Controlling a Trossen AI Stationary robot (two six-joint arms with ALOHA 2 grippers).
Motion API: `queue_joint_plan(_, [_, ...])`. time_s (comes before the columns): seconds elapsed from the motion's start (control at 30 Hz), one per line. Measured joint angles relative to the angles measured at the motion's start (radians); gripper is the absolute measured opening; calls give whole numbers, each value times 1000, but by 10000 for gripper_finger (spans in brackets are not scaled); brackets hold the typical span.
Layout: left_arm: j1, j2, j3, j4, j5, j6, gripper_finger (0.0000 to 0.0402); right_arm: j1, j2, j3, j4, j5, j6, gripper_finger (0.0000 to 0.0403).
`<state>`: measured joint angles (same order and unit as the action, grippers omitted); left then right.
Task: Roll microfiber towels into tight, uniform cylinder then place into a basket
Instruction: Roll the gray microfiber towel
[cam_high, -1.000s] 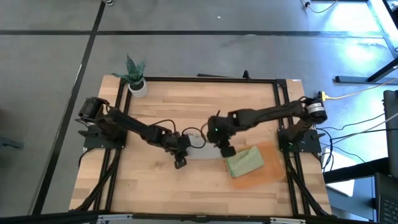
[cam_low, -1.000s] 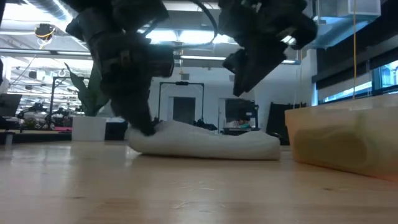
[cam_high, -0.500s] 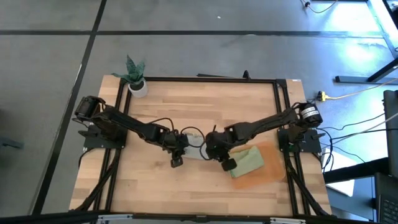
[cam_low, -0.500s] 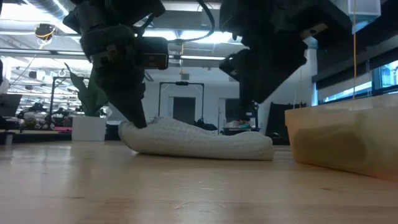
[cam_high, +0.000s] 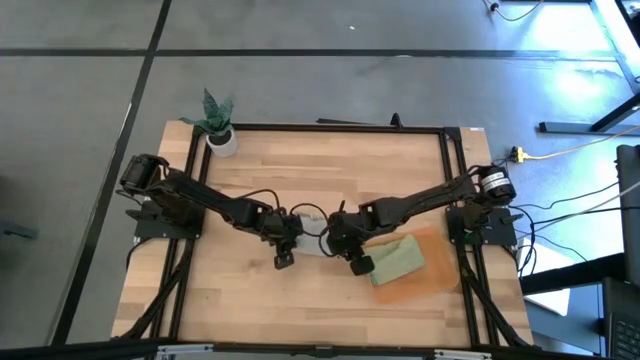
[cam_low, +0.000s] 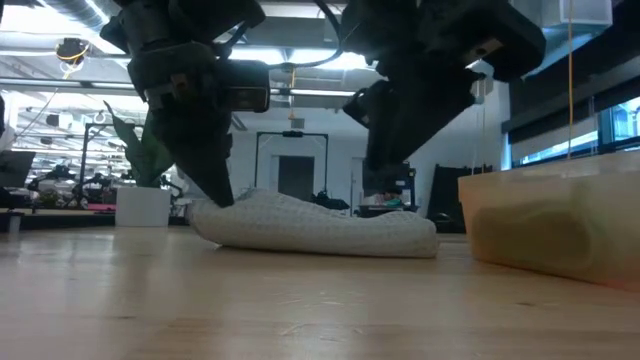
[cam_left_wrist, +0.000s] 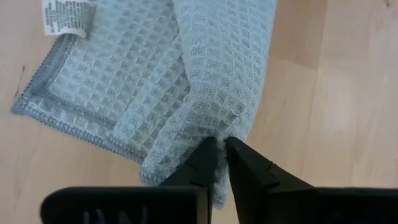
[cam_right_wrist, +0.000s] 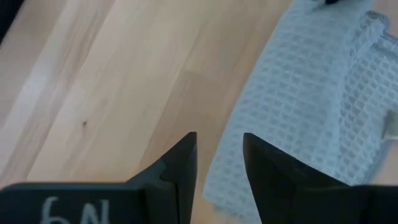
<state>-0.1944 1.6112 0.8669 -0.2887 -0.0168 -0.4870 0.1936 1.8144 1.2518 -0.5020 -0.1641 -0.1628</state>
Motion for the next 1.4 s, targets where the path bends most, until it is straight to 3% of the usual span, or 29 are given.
queue_joint_plan(0.17, [16, -8, 0, -11, -21, 0, 49, 0, 8, 0, 8, 30, 0, 131])
queue_joint_plan(0.33, [43, -20, 1, -8, 51, -1, 46, 0, 8, 0, 13, 34, 0, 131])
queue_joint_plan(0.53, [65, -19, 1, -20, 65, -3, 62, 0, 8, 0, 13, 40, 4, 132])
queue_joint_plan(0.63, [81, -23, 1, -43, 133, -4, 77, 2, 8, 0, 13, 40, 3, 131])
queue_joint_plan(0.77, [97, -37, 1, -70, 219, 119, 81, 17, 20, 0, 24, 41, 0, 131])
queue_joint_plan(1.1, [97, -154, 0, -161, 160, 159, 80, 33, 111, 0, 68, 169, 52, 131])
queue_joint_plan(1.4, [67, -317, 0, -266, 75, 125, 81, 34, 134, 0, 81, 160, 96, 131])
